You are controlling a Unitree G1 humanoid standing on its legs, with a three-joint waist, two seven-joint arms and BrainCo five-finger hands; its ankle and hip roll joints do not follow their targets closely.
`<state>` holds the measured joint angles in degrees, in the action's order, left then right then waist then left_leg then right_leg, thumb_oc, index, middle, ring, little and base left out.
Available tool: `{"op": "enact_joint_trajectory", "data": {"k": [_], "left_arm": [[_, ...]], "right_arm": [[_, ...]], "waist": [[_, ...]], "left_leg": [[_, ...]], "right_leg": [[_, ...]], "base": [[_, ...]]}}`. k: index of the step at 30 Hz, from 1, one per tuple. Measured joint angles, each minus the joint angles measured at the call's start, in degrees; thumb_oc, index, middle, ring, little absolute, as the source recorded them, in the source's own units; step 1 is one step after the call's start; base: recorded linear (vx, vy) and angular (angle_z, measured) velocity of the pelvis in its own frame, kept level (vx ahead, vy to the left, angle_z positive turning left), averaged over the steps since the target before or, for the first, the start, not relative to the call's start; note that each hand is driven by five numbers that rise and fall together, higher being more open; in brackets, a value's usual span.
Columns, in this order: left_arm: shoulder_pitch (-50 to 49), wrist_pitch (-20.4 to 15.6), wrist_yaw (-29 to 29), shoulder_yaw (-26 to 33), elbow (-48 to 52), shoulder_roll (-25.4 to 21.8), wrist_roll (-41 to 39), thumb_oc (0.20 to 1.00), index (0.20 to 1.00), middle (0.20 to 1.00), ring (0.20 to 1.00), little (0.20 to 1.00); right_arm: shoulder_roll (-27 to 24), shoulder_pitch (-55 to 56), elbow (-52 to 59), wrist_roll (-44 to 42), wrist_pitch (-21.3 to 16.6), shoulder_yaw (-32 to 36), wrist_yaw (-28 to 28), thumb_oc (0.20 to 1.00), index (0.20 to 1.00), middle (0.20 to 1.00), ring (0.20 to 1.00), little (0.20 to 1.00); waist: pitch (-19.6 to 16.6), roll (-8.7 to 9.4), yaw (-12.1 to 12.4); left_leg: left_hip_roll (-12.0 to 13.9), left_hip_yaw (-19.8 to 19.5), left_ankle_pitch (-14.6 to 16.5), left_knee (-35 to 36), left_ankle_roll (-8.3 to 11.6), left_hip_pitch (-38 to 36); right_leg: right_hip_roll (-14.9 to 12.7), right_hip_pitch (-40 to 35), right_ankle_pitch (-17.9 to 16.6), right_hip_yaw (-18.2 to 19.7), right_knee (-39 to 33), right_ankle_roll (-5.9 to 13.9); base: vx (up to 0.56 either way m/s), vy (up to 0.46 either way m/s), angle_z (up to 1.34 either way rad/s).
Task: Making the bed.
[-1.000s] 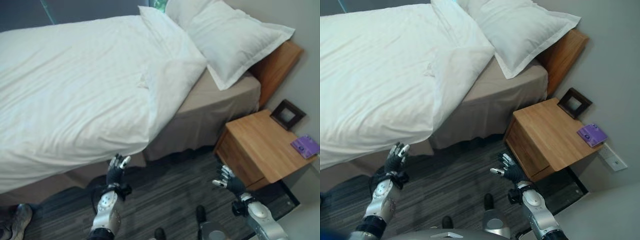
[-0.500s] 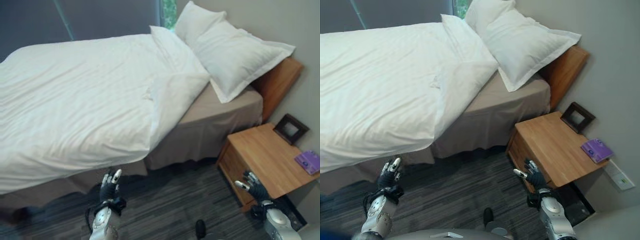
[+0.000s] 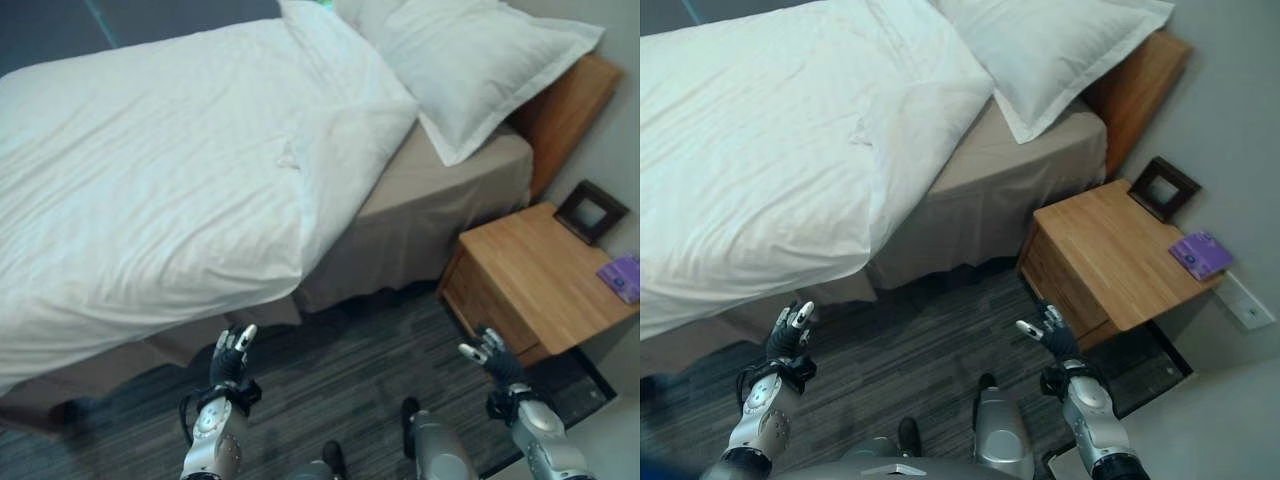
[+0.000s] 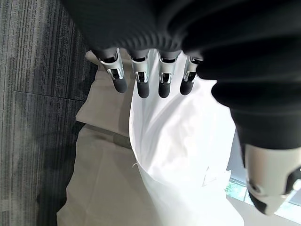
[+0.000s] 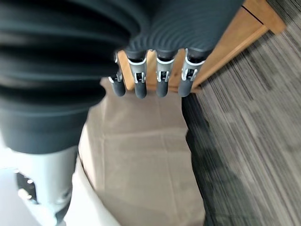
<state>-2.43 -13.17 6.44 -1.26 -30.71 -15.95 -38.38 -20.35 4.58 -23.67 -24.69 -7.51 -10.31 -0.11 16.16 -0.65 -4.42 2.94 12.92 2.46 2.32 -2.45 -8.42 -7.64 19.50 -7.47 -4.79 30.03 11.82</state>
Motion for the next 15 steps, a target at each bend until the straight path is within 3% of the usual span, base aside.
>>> {"op": "enact_joint_trajectory", "data": {"k": [1, 3, 7, 9, 10, 11, 12, 13, 14, 15], "left_arm": [[0.07, 0.03, 0.05, 0.18, -0.03, -0.21, 0.42, 1.000, 1.000, 1.000, 1.000, 1.000], [0.61, 0.03, 0.07, 0.50, 0.04, -1.46, 1.13, 1.000, 1.000, 1.000, 1.000, 1.000], [3.15, -0.01, 0.34, -0.19, 0.08, -4.57, 3.63, 1.000, 1.000, 1.000, 1.000, 1.000], [5.63, -0.16, 0.61, -1.08, 0.96, -4.34, 3.74, 1.000, 1.000, 1.000, 1.000, 1.000], [5.45, -0.32, 0.60, -1.41, 1.64, -4.33, 3.75, 1.000, 1.000, 1.000, 1.000, 1.000], [5.37, -0.52, 0.71, -1.77, 1.85, -3.93, 3.73, 1.000, 1.000, 1.000, 1.000, 1.000], [5.71, -0.56, 1.16, -1.67, 1.56, -2.19, 3.52, 1.000, 1.000, 1.000, 1.000, 1.000], [6.76, -0.99, 1.24, -1.63, 0.68, -1.67, 2.72, 1.000, 1.000, 1.000, 1.000, 1.000], [7.54, -1.11, 1.28, -2.26, 0.61, -1.11, 1.30, 1.000, 1.000, 1.000, 1.000, 1.000], [7.29, -1.24, 1.60, -2.23, 0.36, -0.23, 0.49, 1.000, 1.000, 1.000, 1.000, 1.000]], "right_arm": [[0.00, 0.01, 0.65, 0.01, 0.02, -0.07, 0.08, 1.000, 1.000, 1.000, 1.000, 1.000], [-0.01, 1.19, 2.16, 0.09, -0.02, -0.05, 0.46, 1.000, 1.000, 1.000, 1.000, 1.000], [0.09, 2.67, 2.23, 1.82, -0.02, -0.36, 0.53, 1.000, 1.000, 1.000, 1.000, 1.000], [0.01, 3.52, 2.08, 2.19, 0.01, -0.11, 0.65, 1.000, 1.000, 1.000, 1.000, 1.000], [0.10, 3.68, 1.47, 2.19, 0.00, -0.27, 0.69, 1.000, 1.000, 1.000, 1.000, 1.000], [-0.20, 3.93, 0.79, 2.21, 0.01, -0.38, 0.73, 1.000, 1.000, 1.000, 1.000, 1.000], [-0.24, 1.92, -1.69, 2.17, 0.30, -0.39, 0.69, 1.000, 1.000, 1.000, 1.000, 1.000], [-0.32, -0.34, -3.94, 2.01, 0.38, -0.56, 0.78, 1.000, 1.000, 1.000, 1.000, 1.000], [-1.12, -0.44, -3.27, 1.88, 0.50, 0.20, 0.62, 1.000, 1.000, 1.000, 1.000, 1.000], [-1.42, -0.85, -2.64, 1.75, 0.06, 0.54, 0.54, 1.000, 1.000, 1.000, 1.000, 1.000]], "waist": [[0.17, 0.06, -0.14], [0.11, 1.10, -0.44], [-0.80, 3.40, -1.95], [-1.72, 4.19, -1.76], [-2.07, 4.47, -2.29], [-2.70, 4.61, -3.36], [-3.26, 3.67, -4.50], [-3.49, 4.52, -3.58], [-3.84, 5.61, -3.17], [-4.16, 4.86, -2.87]], "left_leg": [[0.24, 0.01, 0.01, -0.11, 0.02, 0.09], [0.10, -0.88, 0.18, -0.06, 0.29, 0.35], [0.19, -3.84, 1.13, 0.33, 1.80, 0.49], [1.83, -5.85, 1.97, 1.58, 3.12, -0.59], [2.59, -6.93, 2.28, 2.48, 3.64, -2.08], [3.98, -8.35, 2.64, 3.31, 4.27, -3.79], [7.62, -9.91, 0.31, -5.26, 11.11, -1.13], [8.95, -11.01, 0.81, -19.22, 11.84, 5.55], [10.38, -10.67, -1.25, -34.44, 9.07, 13.16], [11.70, -11.28, -2.17, -42.28, 7.85, 16.47]], "right_leg": [[-0.68, 1.15, 0.64, -0.35, 0.59, 0.20], [-3.64, 1.19, 2.16, 0.63, -9.28, 1.21], [-6.21, -2.40, 2.71, 4.55, -28.62, 1.72], [-6.90, -4.84, 3.23, -1.31, -27.44, 1.20], [-6.11, -6.99, 3.74, -0.75, -25.71, 1.00], [-4.62, -9.33, 2.61, -0.59, -25.56, -0.77], [0.16, -9.85, 4.49, 1.27, -21.56, -4.36], [1.33, -9.47, 7.38, 0.84, -17.69, -7.80], [1.76, -9.42, 7.78, 0.87, -16.68, -10.54], [3.23, -10.75, 8.52, 0.68, -17.08, -11.86]], "base": [[0.36, -0.084, -0.01], [0.41, -0.130, 0.18], [0.45, -0.211, 0.36], [0.34, -0.214, 0.58], [0.46, -0.298, 0.58], [0.67, -0.584, 0.79], [0.53, -0.481, 0.65], [0.43, -0.474, 0.39], [0.18, -0.233, -0.09], [0.38, -0.411, -0.26]]}}
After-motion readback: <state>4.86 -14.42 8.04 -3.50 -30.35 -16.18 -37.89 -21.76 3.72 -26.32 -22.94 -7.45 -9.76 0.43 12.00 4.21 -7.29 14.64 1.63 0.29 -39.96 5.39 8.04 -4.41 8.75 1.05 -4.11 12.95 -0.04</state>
